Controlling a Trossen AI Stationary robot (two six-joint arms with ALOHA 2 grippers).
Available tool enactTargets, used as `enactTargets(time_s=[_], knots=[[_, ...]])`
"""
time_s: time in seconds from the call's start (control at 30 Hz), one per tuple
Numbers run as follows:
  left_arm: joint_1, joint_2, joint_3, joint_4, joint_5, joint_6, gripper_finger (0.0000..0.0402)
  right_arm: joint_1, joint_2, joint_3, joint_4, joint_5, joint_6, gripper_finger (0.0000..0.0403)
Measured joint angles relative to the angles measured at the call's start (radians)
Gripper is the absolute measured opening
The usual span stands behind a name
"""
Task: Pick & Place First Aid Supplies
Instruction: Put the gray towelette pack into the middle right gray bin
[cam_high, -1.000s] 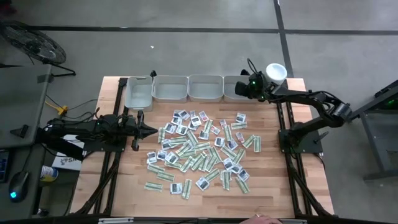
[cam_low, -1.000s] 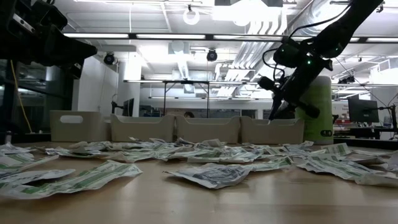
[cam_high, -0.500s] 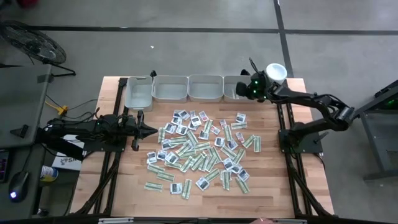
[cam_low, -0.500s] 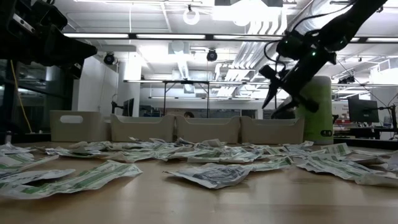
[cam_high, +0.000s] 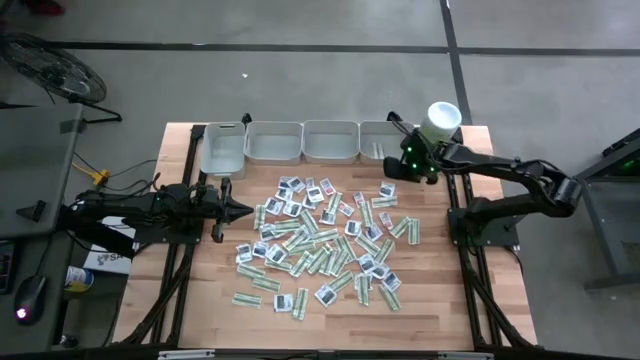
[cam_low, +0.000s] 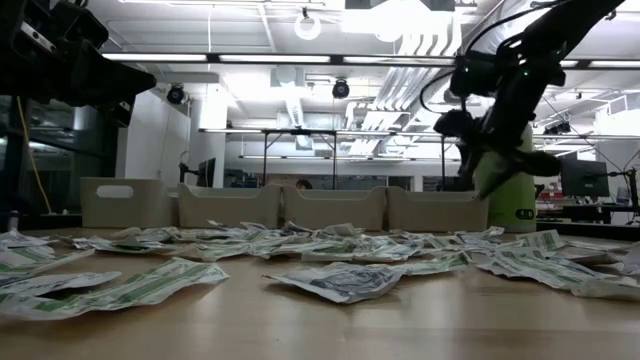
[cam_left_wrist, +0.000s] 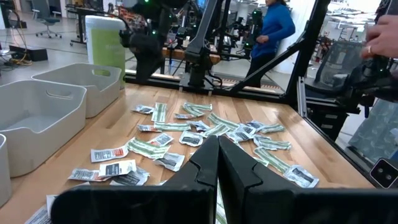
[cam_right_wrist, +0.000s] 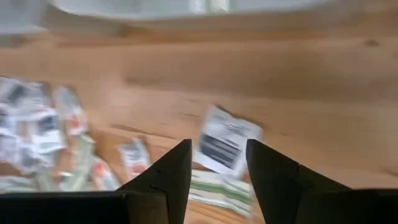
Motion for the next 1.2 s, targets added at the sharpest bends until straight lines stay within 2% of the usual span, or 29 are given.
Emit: enactTargets(time_s=[0.37,0.93,1.2], knots=[[0.0,0.0,0.0,0.0,0.0,0.0,0.0001,-0.001,0.128,0.0,-0.005,-0.008,-0.037,0.0151],[0.0,0.0,0.0,0.0,0.0,0.0,0.0001,-0.014,0.266,0.003,0.083,-0.022,-0.142,0.0149],[0.0,0.0,0.0,0.0,0.0,0.0,0.0001,-0.014,0.27,0.002,0.079,-0.023,-0.184,0.0107]])
